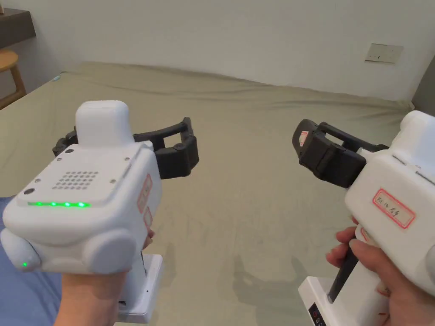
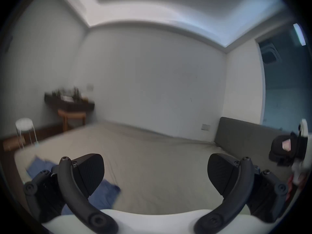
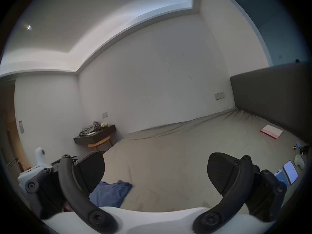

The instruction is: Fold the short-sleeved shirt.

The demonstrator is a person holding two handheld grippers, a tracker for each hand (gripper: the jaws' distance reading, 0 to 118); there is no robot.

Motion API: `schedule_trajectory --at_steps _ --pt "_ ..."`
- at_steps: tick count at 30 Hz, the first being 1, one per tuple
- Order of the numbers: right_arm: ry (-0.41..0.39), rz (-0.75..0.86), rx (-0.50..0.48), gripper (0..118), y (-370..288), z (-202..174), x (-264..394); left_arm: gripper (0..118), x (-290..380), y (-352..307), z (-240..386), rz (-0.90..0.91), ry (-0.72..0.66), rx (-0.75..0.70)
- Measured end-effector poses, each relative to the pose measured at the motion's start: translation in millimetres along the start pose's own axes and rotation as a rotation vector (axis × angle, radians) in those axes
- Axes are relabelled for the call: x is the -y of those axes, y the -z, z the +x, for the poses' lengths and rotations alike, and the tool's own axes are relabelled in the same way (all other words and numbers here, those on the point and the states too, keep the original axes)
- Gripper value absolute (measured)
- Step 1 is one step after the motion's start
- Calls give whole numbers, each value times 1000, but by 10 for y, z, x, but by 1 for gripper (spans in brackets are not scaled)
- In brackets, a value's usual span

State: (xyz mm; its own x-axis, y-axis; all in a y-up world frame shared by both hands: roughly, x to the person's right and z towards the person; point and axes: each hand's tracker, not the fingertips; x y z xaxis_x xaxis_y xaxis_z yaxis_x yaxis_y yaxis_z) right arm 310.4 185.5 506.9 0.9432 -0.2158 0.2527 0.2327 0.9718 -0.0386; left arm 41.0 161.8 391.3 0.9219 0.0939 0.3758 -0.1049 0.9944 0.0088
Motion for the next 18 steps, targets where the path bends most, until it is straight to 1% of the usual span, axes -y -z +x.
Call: schedule_trajectory --at_steps 1,2,3,4,7,9,10,12,14,15,16,18 --pt "-116 22 60 118 12 -45 25 118 -11 -28 52 22 58 -5" --pt "-253 27 134 118 31 -143 100 118 -25 -50 104 26 110 6" --pt "-334 5 182 118 43 -185 136 118 -37 -63 139 26 139 27" --pt "-352 -8 183 118 44 -190 163 118 -30 -29 143 9 151 41" --pt "-285 -15 98 118 -14 -199 197 118 -12 -13 202 -3 179 -7" --pt "-236 14 105 118 -73 -229 202 118 17 -15 203 19 175 -31" --pt "-225 43 108 118 -115 -235 197 118 10 -14 193 20 172 -30" --pt "-262 87 123 118 -165 -272 183 118 15 -12 178 22 168 -30" --pt "-347 118 176 118 -187 -335 164 118 -12 2 159 12 179 -31" --pt "-373 132 190 118 -192 -357 162 118 -14 4 152 11 182 -27" --pt "-384 145 183 118 -198 -367 160 118 -21 -14 171 12 182 -26" --pt "-378 133 171 118 -194 -369 149 118 -30 -13 172 12 183 -26"
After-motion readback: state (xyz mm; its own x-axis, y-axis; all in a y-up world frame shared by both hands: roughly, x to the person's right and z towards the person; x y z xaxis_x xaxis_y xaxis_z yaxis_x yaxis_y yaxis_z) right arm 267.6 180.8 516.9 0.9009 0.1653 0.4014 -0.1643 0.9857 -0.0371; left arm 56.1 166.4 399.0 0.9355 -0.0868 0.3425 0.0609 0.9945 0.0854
